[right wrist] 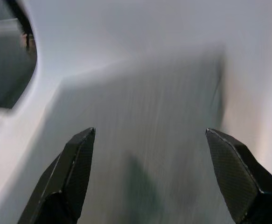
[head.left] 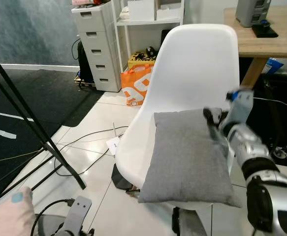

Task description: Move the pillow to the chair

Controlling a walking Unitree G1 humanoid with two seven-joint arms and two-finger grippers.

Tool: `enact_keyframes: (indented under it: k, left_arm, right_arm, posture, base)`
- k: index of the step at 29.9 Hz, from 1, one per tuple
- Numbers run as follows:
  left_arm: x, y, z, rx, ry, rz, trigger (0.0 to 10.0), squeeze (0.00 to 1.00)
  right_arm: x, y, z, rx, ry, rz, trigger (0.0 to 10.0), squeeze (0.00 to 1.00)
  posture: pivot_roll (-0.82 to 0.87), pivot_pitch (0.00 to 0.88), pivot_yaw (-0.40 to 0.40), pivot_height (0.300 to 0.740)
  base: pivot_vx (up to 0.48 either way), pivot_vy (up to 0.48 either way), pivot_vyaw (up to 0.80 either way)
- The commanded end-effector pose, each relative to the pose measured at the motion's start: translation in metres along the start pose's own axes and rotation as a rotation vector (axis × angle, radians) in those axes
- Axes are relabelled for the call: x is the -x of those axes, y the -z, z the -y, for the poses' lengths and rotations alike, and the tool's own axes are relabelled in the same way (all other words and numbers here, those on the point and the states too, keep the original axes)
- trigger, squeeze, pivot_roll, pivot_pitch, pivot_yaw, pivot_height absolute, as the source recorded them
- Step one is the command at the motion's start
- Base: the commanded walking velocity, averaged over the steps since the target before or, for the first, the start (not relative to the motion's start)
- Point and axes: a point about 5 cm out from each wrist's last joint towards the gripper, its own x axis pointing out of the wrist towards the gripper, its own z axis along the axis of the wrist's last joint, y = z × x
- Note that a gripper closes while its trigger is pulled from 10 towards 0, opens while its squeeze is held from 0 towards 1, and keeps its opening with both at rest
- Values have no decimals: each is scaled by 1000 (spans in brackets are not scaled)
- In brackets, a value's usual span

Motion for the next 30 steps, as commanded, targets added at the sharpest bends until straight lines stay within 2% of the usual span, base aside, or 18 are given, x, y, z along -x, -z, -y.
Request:
enact_keyframes:
  k: [1, 2, 3, 5, 6, 8, 11, 13, 19, 30]
  left_arm:
    - [2, 7, -1, 24, -19, -7, 10000, 0]
    - [2, 7, -1, 24, -19, -7, 10000, 0]
    - [2, 7, -1, 27, -25, -3, 10000, 0]
    - [2, 7, -1, 27, -25, -3, 10000, 0]
    - [2, 6, -1, 31, -32, 2, 10000, 0]
    - [2, 6, 0, 41, -45, 6, 10000, 0]
    - [2, 6, 0, 44, -48, 7, 10000, 0]
    - [2, 6, 1, 43, -53, 5, 10000, 0]
    - [1, 7, 3, 49, -62, 4, 10000, 0]
    - [1, 7, 4, 66, -85, 17, 10000, 0]
  right_arm:
    - [3, 14, -9, -2, -74, 13, 10000, 0]
    - [3, 14, -9, -2, -74, 13, 10000, 0]
    - [6, 23, -7, 13, -77, -7, 10000, 0]
    - [6, 23, -7, 13, -77, -7, 10000, 0]
    - [9, 31, -6, 21, -83, -24, 10000, 0]
    - [19, 55, 2, 65, -57, -93, 10000, 0]
    - [24, 63, 7, 91, -36, -124, 10000, 0]
    - [31, 76, 17, 106, 15, -165, 10000, 0]
    - [34, 78, 25, 115, 52, -167, 10000, 0]
    - [29, 71, 18, 133, 44, -143, 10000, 0]
  posture:
    - [-205, 88, 76, 502]
    - [-205, 88, 76, 502]
    - [-203, 85, 69, 506]
    - [-203, 85, 69, 506]
    - [-204, 85, 65, 511]
    - [-214, 72, 54, 521]
    - [-214, 70, 53, 525]
    - [-211, 54, 50, 535]
    - [-215, 34, 42, 554]
    - [-204, 15, 27, 582]
  base:
    - [0, 0, 0]
    - [0, 0, 0]
    - [0, 0, 0]
    - [0, 0, 0]
    - [0, 0, 0]
    - [0, 0, 0]
    - [0, 0, 0]
    - [0, 0, 0]
    - [0, 0, 0]
    - [0, 0, 0]
